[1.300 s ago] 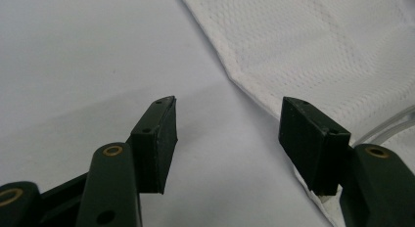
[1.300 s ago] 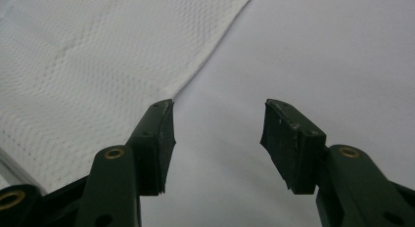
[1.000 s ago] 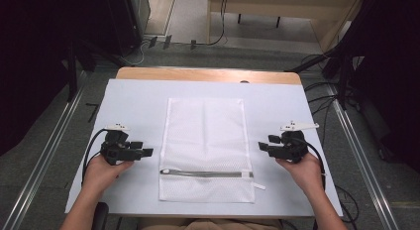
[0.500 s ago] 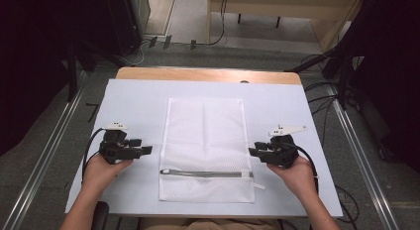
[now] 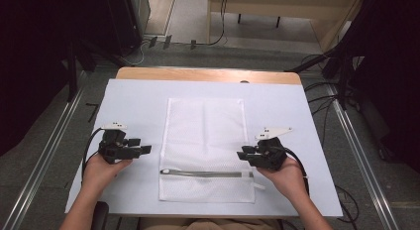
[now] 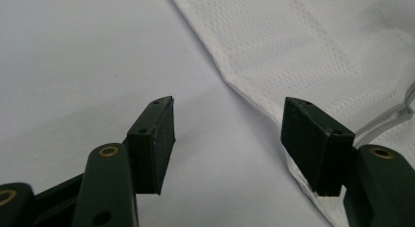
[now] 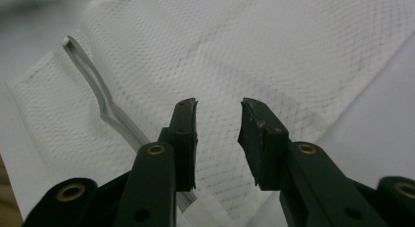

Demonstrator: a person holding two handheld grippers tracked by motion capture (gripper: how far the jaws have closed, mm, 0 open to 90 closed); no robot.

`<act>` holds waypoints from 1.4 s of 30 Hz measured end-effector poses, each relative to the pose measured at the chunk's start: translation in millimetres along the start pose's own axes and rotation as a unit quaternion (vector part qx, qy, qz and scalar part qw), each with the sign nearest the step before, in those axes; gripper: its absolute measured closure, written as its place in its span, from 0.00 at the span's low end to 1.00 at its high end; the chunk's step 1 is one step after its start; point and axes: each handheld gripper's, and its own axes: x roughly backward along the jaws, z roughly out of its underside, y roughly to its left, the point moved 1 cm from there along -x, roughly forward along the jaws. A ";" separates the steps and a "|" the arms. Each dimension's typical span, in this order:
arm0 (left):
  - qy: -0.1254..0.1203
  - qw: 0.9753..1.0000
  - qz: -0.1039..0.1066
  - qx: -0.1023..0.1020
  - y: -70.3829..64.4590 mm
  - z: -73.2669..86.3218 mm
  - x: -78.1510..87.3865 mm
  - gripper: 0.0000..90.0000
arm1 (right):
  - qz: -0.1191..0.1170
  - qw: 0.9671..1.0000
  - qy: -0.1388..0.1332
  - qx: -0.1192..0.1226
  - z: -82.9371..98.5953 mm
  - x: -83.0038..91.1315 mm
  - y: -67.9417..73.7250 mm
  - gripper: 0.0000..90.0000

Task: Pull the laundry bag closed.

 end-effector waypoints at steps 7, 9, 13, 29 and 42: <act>0.001 1.000 -0.002 0.001 -0.2 1.3 0.9 0.42 | -0.012 1.000 0.001 0.001 -3.8 -4.6 4.2 0.76; 0.001 1.000 -0.002 0.003 0.2 1.9 1.3 0.42 | -0.018 1.000 0.004 0.000 -5.5 -6.9 5.8 0.76; 0.002 1.000 -0.003 0.003 0.8 2.7 2.2 0.42 | -0.024 1.000 0.008 0.013 -10.3 -11.4 12.4 0.75; 0.005 1.000 -0.004 -0.001 1.6 3.0 1.0 0.40 | -0.038 0.998 0.013 0.038 -27.3 -30.3 27.9 0.48; 0.005 1.000 -0.005 0.000 2.5 2.9 0.6 0.40 | -0.061 0.996 0.020 0.063 -40.8 -45.0 46.1 0.64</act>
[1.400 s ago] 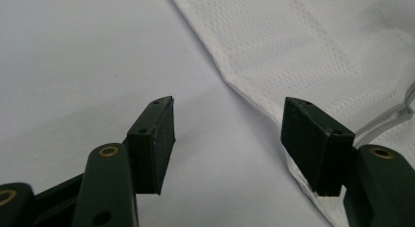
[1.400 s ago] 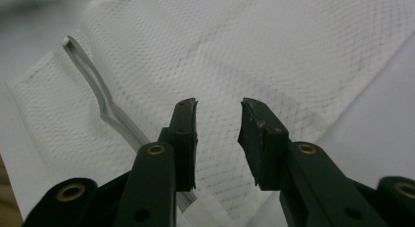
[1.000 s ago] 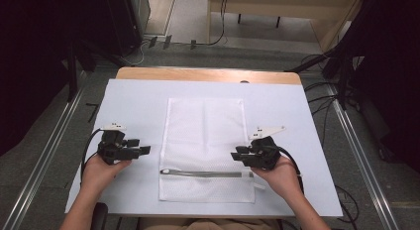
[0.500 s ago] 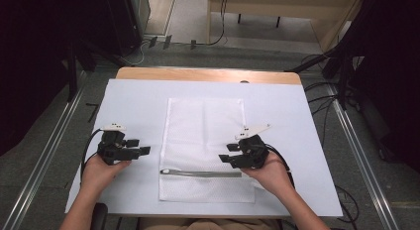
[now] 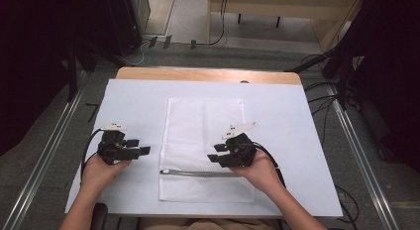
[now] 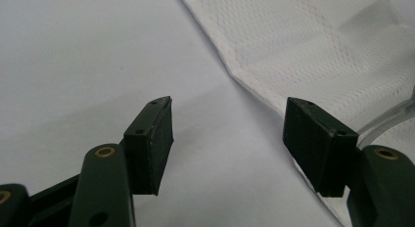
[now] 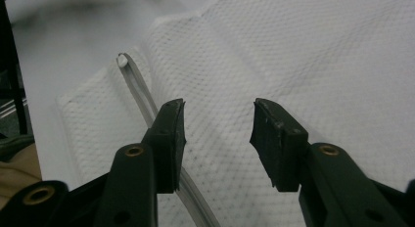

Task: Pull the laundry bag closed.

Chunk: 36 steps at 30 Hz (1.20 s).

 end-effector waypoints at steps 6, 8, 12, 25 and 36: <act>-0.003 1.000 -0.002 0.002 0.4 0.2 0.4 0.40 | -0.011 1.000 0.006 0.009 -5.2 -10.3 7.5 0.66; -0.003 1.000 -0.002 0.002 0.5 0.1 0.4 0.40 | -0.014 1.000 0.005 0.013 -6.5 -13.2 9.4 0.67; -0.003 1.000 -0.003 0.002 0.5 0.1 0.3 0.40 | -0.023 1.000 0.006 0.015 -9.3 -17.7 13.0 0.70; -0.004 1.000 -0.005 -0.001 1.0 -0.3 0.5 0.40 | -0.050 0.998 0.020 0.032 -21.2 -42.3 31.7 0.79; -0.002 1.000 -0.007 -0.003 1.7 -0.5 0.7 0.40 | -0.067 0.997 0.026 0.036 -24.2 -62.8 42.4 0.85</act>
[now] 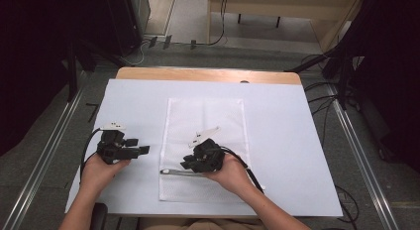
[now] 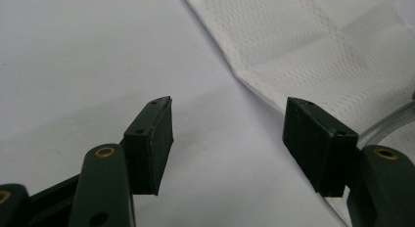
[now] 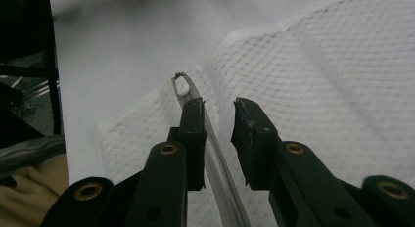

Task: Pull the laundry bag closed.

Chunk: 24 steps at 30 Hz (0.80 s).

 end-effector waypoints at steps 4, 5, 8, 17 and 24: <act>-0.002 1.000 0.001 0.001 -0.4 0.0 -0.5 0.40 | -0.001 1.000 0.003 -0.002 -0.4 -8.3 1.8 0.85; -0.002 1.000 0.001 0.001 -0.4 -0.1 -0.5 0.40 | -0.001 1.000 0.004 -0.001 -0.3 -10.2 1.8 0.85; 0.000 1.000 0.000 0.000 0.1 -0.3 -0.5 0.40 | -0.006 1.000 0.007 -0.003 -1.0 -16.3 3.8 0.86; 0.000 1.000 -0.001 0.002 1.0 -0.1 0.0 0.40 | -0.019 1.000 0.014 0.004 -7.1 -33.7 11.3 0.88; 0.001 1.000 0.000 0.002 2.1 0.0 0.2 0.40 | -0.034 0.999 0.016 -0.006 -11.6 -44.9 12.6 0.87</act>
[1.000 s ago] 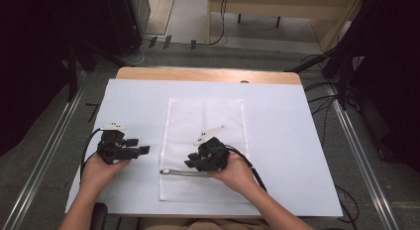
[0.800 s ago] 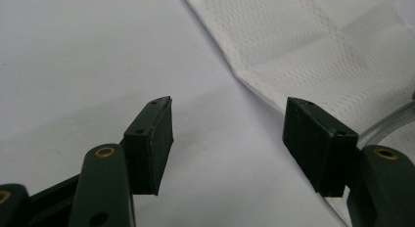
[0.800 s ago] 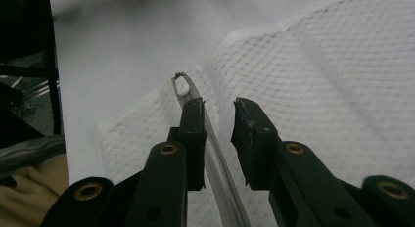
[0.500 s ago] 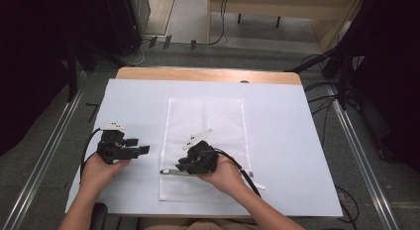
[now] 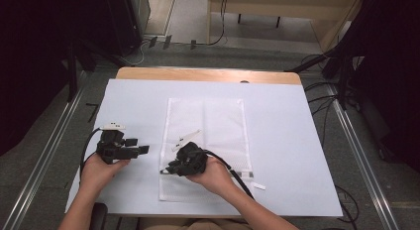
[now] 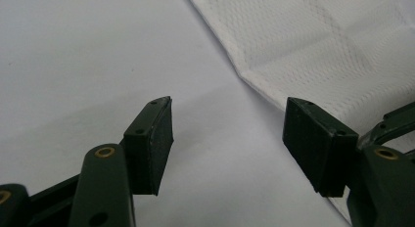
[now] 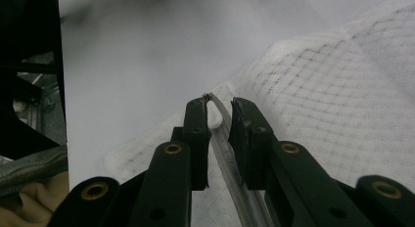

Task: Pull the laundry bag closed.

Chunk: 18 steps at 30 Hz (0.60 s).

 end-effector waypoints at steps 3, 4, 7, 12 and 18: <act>-0.001 1.000 -0.004 0.000 0.9 0.1 0.6 0.40 | -0.001 1.000 0.003 -0.001 -0.7 -5.3 -0.3 0.86; -0.002 1.000 -0.004 0.000 0.9 0.2 0.4 0.40 | -0.002 1.000 0.005 -0.002 -0.8 -7.2 -0.1 0.86; 0.000 1.000 -0.002 -0.001 0.8 0.0 0.4 0.40 | -0.001 1.000 0.011 0.000 -0.9 -12.1 0.4 0.86; -0.001 1.000 -0.001 0.000 0.6 0.1 0.2 0.40 | 0.000 1.000 0.019 0.001 -0.4 -19.6 -1.8 0.86; 0.000 1.000 0.001 0.000 0.6 0.0 0.0 0.40 | -0.006 1.000 0.018 -0.001 -1.2 -24.3 -1.7 0.88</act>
